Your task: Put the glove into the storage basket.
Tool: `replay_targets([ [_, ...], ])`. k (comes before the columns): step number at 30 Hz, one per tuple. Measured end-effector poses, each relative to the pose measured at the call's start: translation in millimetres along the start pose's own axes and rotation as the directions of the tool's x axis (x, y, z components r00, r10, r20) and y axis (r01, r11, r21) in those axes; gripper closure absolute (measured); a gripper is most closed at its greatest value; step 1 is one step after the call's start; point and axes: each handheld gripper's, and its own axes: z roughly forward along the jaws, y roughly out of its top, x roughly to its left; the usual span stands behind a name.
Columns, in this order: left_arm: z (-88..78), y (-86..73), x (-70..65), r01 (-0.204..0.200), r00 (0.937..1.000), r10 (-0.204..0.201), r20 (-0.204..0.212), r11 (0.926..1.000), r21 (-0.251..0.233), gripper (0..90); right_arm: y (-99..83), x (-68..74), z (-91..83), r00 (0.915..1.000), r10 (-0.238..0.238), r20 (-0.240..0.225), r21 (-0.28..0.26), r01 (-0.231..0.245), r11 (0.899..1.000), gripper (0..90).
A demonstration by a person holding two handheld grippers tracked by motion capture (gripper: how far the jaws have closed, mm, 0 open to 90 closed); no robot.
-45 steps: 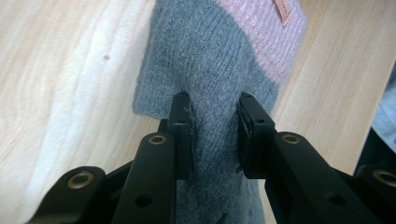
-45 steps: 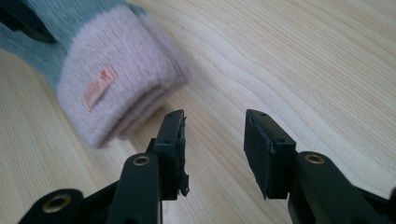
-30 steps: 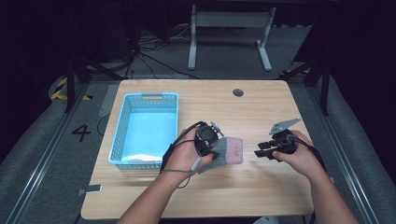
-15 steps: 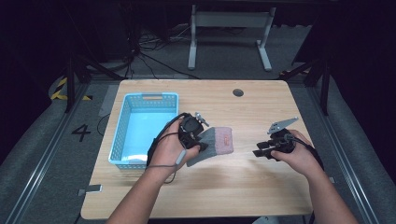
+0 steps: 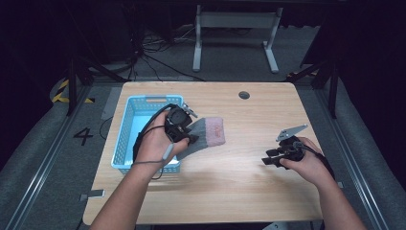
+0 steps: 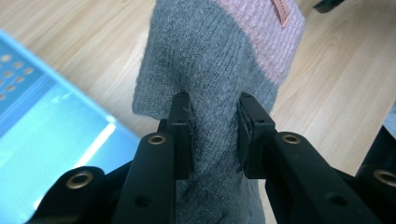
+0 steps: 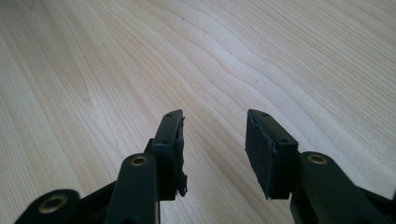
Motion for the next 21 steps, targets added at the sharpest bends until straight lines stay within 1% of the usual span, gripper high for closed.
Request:
replay_targets([
  [2, -6.5, -4.9, 9.6, 0.021, 0.9996, -0.022, -0.016, 0.9997, -0.011, 70.9, -1.1, -0.5, 0.2, 1.0, 0.005, 0.0, -0.001, -0.005, 1.0, 58.2],
  [3, -7.7, -5.8, 11.5, 0.024, 0.9996, -0.024, -0.018, 0.9997, -0.012, 70.9, -1.5, -0.7, 0.5, 1.0, 0.007, -0.001, -0.001, -0.007, 1.0, 58.2],
  [5, -12.0, -9.6, 19.7, 0.034, 0.9991, -0.034, -0.026, 0.9993, -0.019, 70.9, -1.5, -1.0, 0.9, 1.0, 0.008, 0.001, 0.0, -0.008, 1.0, 58.2],
  [10, -18.3, -18.2, 33.0, 0.069, 0.997, -0.07, -0.034, 0.9972, -0.029, 70.9, 0.2, 0.2, 2.1, 1.0, 0.006, -0.002, 0.002, -0.006, 1.0, 58.1],
  [11, -20.0, -21.0, 35.1, 0.087, 0.9953, -0.089, -0.038, 0.9954, -0.039, 70.9, 0.3, 0.3, 2.5, 1.0, 0.007, -0.001, 0.003, -0.007, 1.0, 58.0],
  [12, -21.6, -23.1, 36.7, 0.096, 0.9944, -0.098, -0.039, 0.9944, -0.044, 70.8, 0.4, 0.3, 3.1, 1.0, 0.002, -0.002, 0.004, -0.002, 1.0, 58.0],
  [14, -24.7, -27.3, 39.7, 0.11, 0.9925, -0.113, -0.046, 0.9925, -0.053, 70.8, 0.7, 0.5, 3.8, 1.0, 0.002, -0.007, 0.006, -0.002, 1.0, 58.0],
  [17, -28.5, -34.3, 44.9, 0.132, 0.9892, -0.136, -0.056, 0.9896, -0.056, 70.8, 2.5, 0.8, 3.8, 1.0, -0.005, -0.006, 0.006, 0.005, 1.0, 57.9],
  [18, -29.8, -36.9, 47.1, 0.134, 0.9884, -0.138, -0.063, 0.9895, -0.054, 70.8, 3.6, 0.9, 3.9, 1.0, -0.006, -0.008, 0.002, 0.006, 1.0, 57.9],
  [20, -32.3, -42.6, 51.3, 0.157, 0.9845, -0.161, -0.07, 0.986, -0.055, 70.8, 5.8, 1.3, 4.5, 0.9999, -0.013, -0.011, 0.001, 0.013, 1.0, 57.8],
  [21, -33.8, -45.6, 53.2, 0.165, 0.9822, -0.17, -0.08, 0.9844, -0.06, 70.7, 6.9, 1.6, 5.0, 0.9999, -0.012, -0.012, 0.002, 0.012, 1.0, 57.8],
])
